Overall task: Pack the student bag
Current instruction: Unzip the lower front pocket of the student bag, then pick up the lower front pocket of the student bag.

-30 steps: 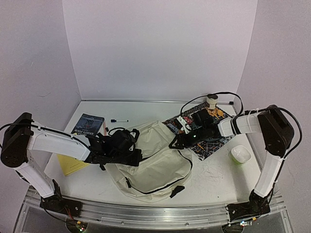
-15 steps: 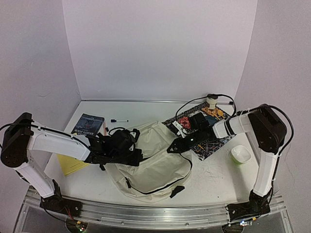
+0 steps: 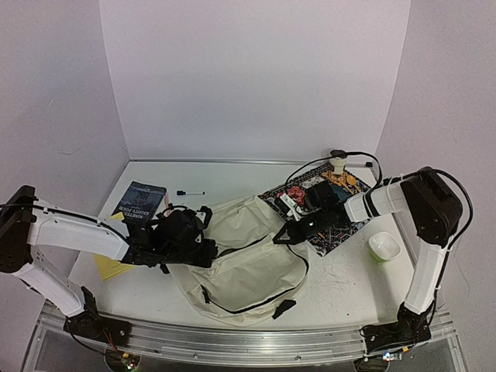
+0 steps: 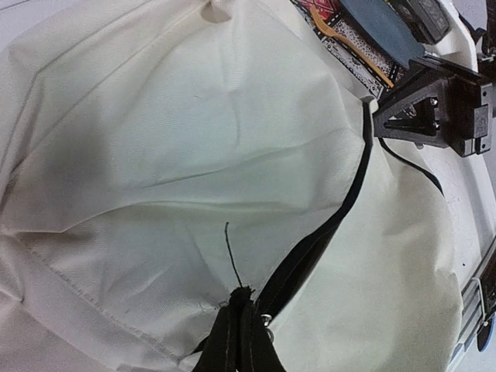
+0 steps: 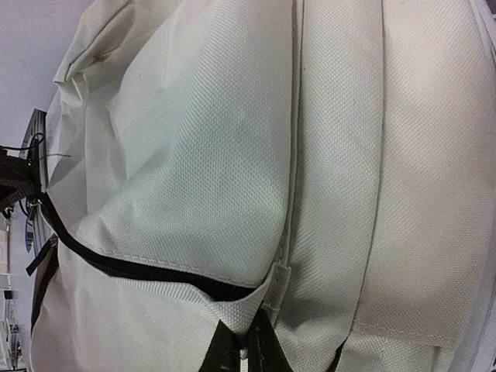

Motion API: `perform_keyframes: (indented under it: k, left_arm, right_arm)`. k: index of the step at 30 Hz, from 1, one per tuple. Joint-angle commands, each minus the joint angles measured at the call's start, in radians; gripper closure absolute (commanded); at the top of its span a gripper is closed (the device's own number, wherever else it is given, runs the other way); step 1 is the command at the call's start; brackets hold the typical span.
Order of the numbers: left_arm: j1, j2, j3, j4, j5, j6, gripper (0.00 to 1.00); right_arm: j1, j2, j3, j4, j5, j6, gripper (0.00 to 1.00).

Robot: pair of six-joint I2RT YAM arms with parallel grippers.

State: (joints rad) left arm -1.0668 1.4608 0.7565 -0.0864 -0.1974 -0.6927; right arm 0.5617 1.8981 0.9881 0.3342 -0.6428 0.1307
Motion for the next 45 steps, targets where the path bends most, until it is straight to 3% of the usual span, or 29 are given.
perform_keyframes:
  k: [1,11,16,20,24,31,38,45]
  left_arm:
    - [-0.004,-0.103,-0.062,-0.078,-0.057,-0.036,1.0]
    - [-0.004,-0.147,-0.217,-0.112,-0.087,-0.153,1.0]
    - [-0.004,-0.138,-0.224,-0.101,-0.078,-0.159,1.0]
    - [-0.004,-0.154,-0.192,-0.088,-0.079,-0.115,0.87]
    - [-0.004,-0.202,-0.159,-0.084,-0.096,-0.049,0.68]
    - [-0.004,-0.263,-0.104,-0.084,-0.125,0.026,0.41]
    - [-0.004,-0.134,0.029,-0.085,-0.095,0.198,0.23]
    - [-0.004,0.076,0.193,-0.097,-0.054,0.406,0.16]
  right_arm:
    - [-0.041,-0.089,-0.034,-0.023,0.059,-0.003,1.0]
    - [-0.081,-0.115,-0.052,-0.025,0.152,0.043,1.0]
    - [-0.081,-0.107,-0.037,-0.026,0.096,0.038,1.0]
    - [-0.08,-0.1,-0.03,-0.028,0.062,0.031,1.0]
    - [-0.072,-0.112,-0.033,-0.032,0.054,0.024,0.96]
    - [-0.052,-0.182,-0.044,-0.083,0.111,0.013,0.69]
    - [-0.025,-0.3,-0.074,-0.122,0.24,0.091,0.44]
    - [0.025,-0.37,-0.11,-0.111,0.293,0.169,0.36]
